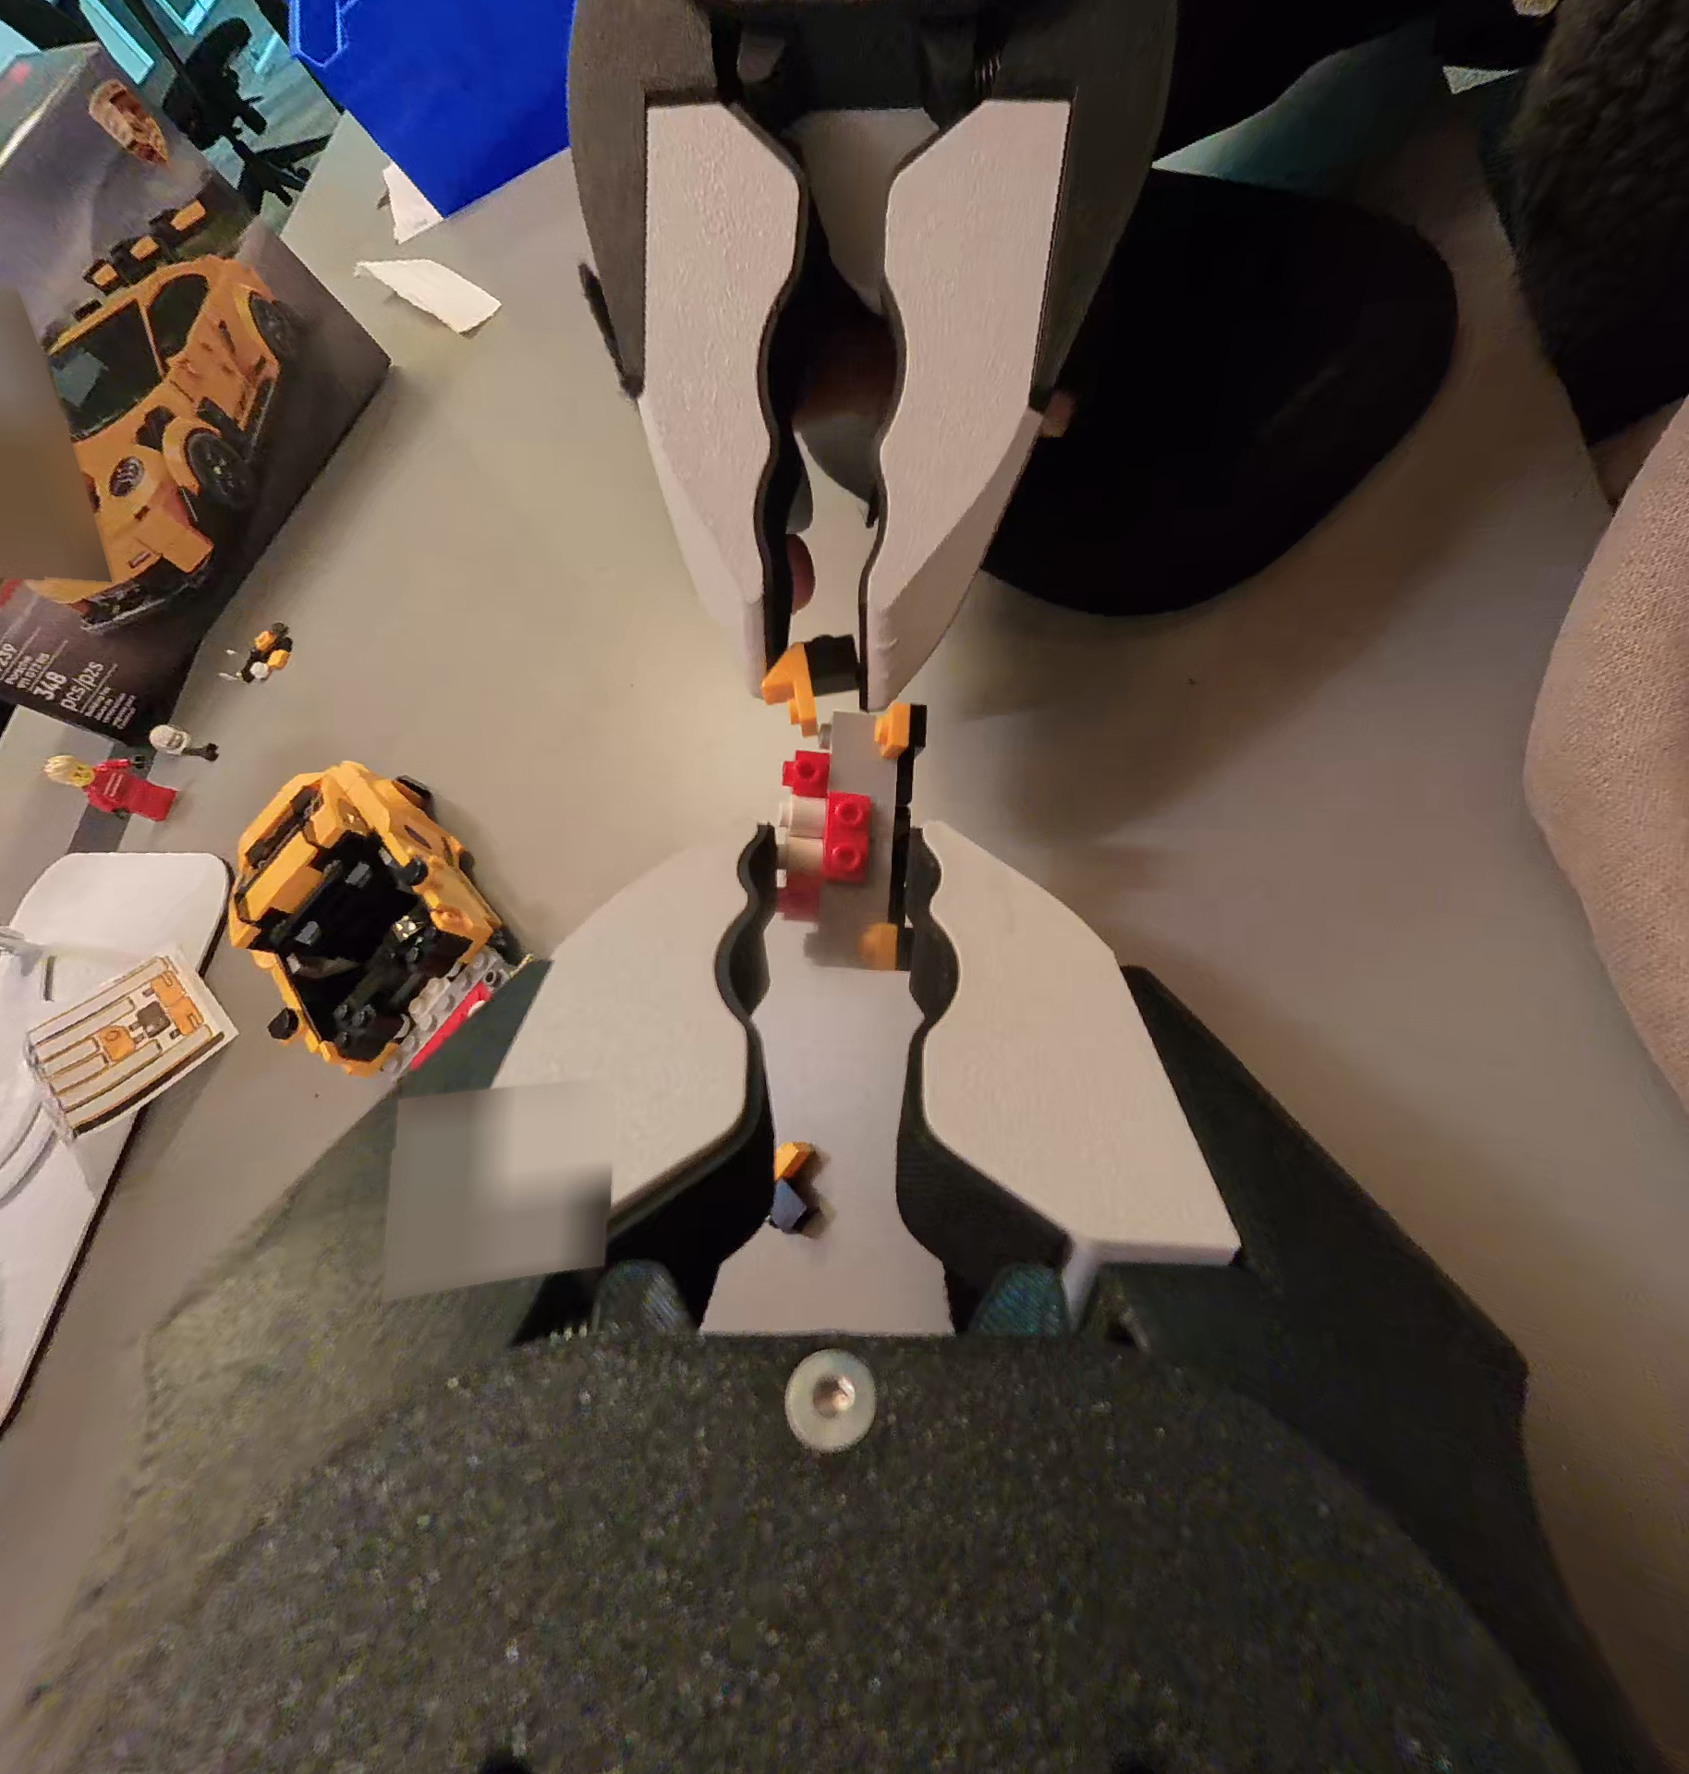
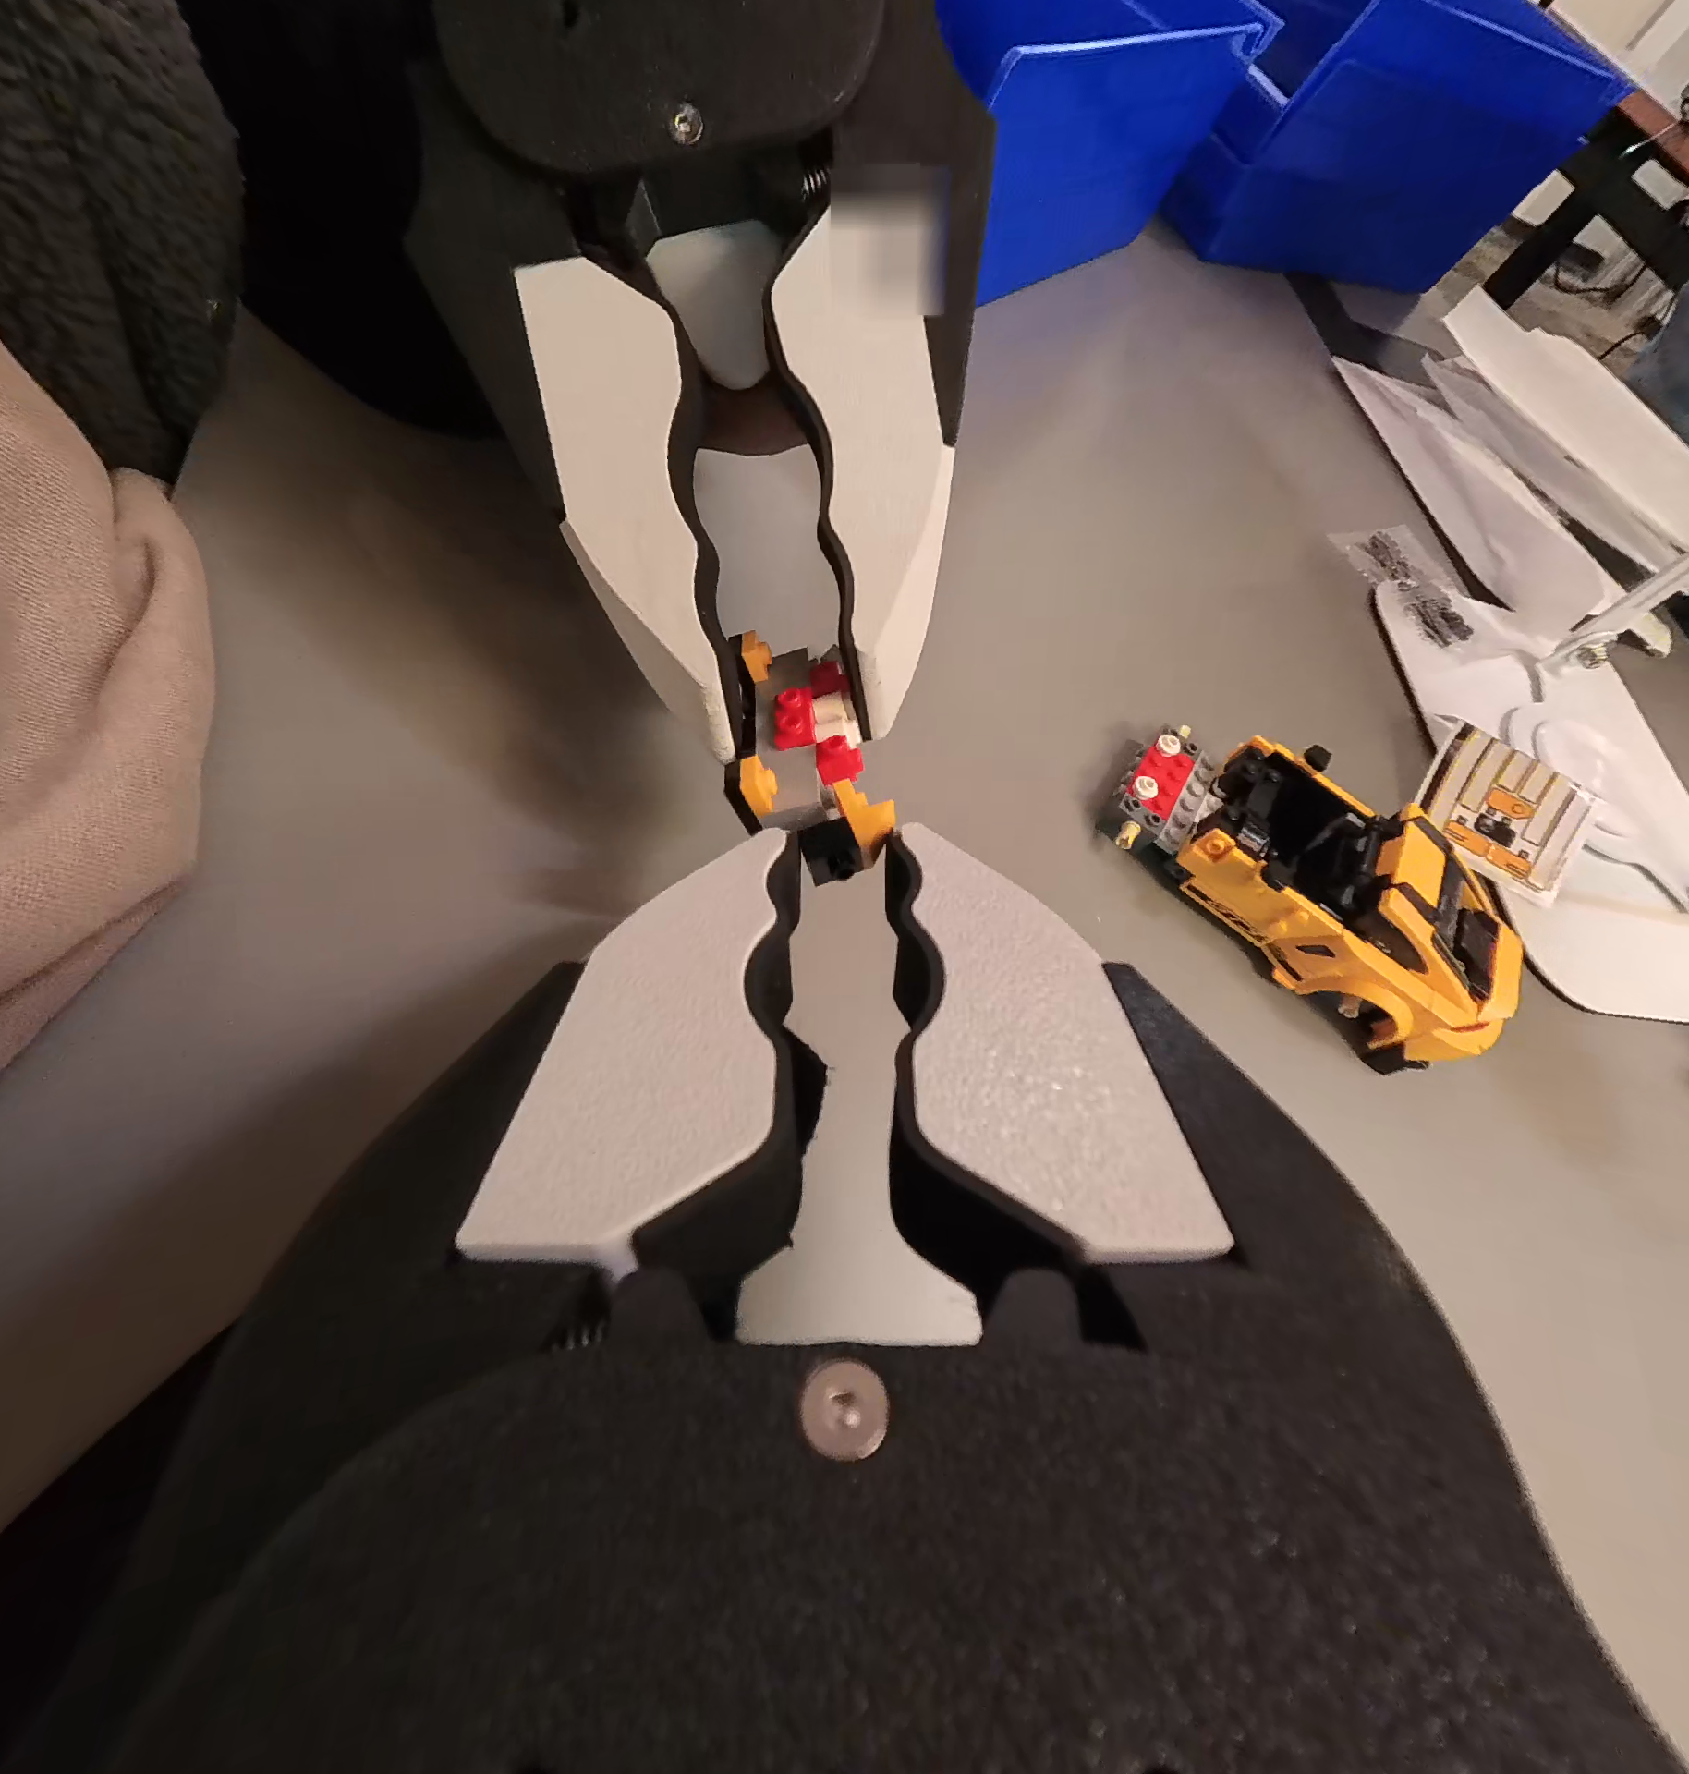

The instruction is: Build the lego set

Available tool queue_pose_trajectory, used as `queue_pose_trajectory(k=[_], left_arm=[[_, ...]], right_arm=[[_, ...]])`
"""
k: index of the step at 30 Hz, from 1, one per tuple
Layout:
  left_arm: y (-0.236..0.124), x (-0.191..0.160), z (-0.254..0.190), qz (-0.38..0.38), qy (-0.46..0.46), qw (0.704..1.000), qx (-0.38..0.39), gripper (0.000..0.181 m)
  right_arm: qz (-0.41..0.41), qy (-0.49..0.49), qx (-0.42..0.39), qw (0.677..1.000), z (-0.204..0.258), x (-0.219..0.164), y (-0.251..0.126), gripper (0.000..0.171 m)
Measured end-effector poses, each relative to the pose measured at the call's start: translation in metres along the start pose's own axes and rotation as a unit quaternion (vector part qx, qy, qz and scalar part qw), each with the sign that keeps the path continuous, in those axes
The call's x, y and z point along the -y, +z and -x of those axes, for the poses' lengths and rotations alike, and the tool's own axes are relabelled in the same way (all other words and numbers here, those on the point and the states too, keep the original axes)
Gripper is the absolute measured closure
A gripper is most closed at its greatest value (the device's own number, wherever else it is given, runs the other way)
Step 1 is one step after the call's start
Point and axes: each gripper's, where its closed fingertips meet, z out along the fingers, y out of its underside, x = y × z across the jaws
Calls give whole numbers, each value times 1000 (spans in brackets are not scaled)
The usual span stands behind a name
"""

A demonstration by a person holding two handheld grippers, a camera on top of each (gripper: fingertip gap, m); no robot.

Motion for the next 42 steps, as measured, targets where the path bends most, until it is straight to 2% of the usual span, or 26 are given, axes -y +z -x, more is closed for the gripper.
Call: queue_pose_trajectory(k=[17, 27, 34, 42], left_arm=[[-1, -5, -3, 15, -32, 999, -25, 156], [7, -19, -16, 56, -19, 997, -53, 156], [14, -42, -29, 122, -77, 984, -104, 156], [16, -45, -31, 133, -131, 974, -129, 156]], right_arm=[[36, -34, 13, 999, 3, -3, 9, 155], [99, 32, 95, 990, 14, -17, 19, 155], [174, 49, 128, 975, 21, -40, 32, 156], [182, 30, 160, 970, 18, -43, 32, 150]])
